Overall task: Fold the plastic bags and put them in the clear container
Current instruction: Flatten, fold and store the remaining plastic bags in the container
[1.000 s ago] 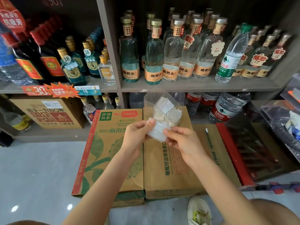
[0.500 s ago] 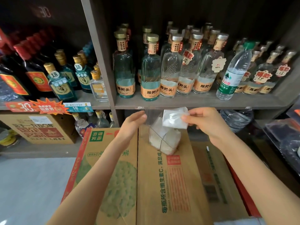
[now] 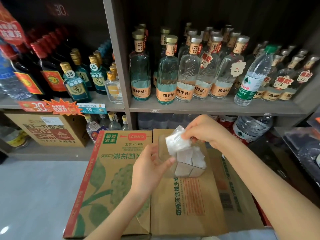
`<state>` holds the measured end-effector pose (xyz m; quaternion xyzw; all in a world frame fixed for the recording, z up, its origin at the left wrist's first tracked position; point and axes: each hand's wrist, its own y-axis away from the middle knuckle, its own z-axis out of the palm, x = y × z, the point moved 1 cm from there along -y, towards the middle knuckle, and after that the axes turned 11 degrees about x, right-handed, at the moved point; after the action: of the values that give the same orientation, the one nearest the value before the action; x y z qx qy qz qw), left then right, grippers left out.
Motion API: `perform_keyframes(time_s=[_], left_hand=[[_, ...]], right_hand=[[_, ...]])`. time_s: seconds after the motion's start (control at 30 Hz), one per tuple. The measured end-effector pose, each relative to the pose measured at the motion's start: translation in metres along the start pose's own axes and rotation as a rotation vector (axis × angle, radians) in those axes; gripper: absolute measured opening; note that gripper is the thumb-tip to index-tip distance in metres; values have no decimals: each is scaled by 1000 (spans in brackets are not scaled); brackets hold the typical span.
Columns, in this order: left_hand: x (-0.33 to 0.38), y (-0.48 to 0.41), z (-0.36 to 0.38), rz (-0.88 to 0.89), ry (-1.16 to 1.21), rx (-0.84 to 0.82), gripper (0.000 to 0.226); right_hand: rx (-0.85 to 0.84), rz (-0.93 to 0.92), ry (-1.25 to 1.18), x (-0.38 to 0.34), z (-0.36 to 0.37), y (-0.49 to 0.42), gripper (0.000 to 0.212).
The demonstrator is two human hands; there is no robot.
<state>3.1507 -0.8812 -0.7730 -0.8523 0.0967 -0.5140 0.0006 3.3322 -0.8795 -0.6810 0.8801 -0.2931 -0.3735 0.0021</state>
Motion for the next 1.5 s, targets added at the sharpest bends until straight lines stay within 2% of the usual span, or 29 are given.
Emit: perform_keyframes(time_s=[0.13, 0.2, 0.27, 0.4, 0.53, 0.63, 0.73, 0.87, 1.0, 1.13, 1.3, 1.5], left_hand=[[-1, 13, -7, 83, -71, -101, 91], [-3, 11, -12, 144, -101, -175, 111], [-5, 6, -16, 216, -163, -247, 117], [-10, 1, -16, 275, -137, -272, 104], [-20, 6, -13, 288, -80, -116, 81], [-25, 10, -11, 299, -70, -63, 69], [-27, 11, -8, 279, -38, -62, 70], [-24, 10, -7, 231, -15, -78, 74], [-14, 13, -6, 197, -33, -151, 97], [-1, 25, 3, 226, -188, -153, 125], [-1, 20, 7, 216, -207, -66, 109], [-3, -33, -10, 172, -229, -195, 105]], right_hand=[[-36, -89, 319, -1, 27, 5, 25], [-38, -132, 442, 0, 38, 9, 22], [-9, -169, 548, 3, 48, 15, 23], [174, -273, 698, 5, 56, 41, 33], [200, -344, 730, 15, 62, 60, 34], [134, -297, 635, 26, 58, 58, 33], [74, -272, 554, 29, 54, 55, 29], [91, -240, 413, 30, 43, 55, 22], [156, -177, 228, 38, 24, 57, 14], [281, -102, -6, 64, 17, 57, 17], [272, 95, -287, 86, 25, 65, 39], [283, 102, -481, 78, 41, 57, 42]])
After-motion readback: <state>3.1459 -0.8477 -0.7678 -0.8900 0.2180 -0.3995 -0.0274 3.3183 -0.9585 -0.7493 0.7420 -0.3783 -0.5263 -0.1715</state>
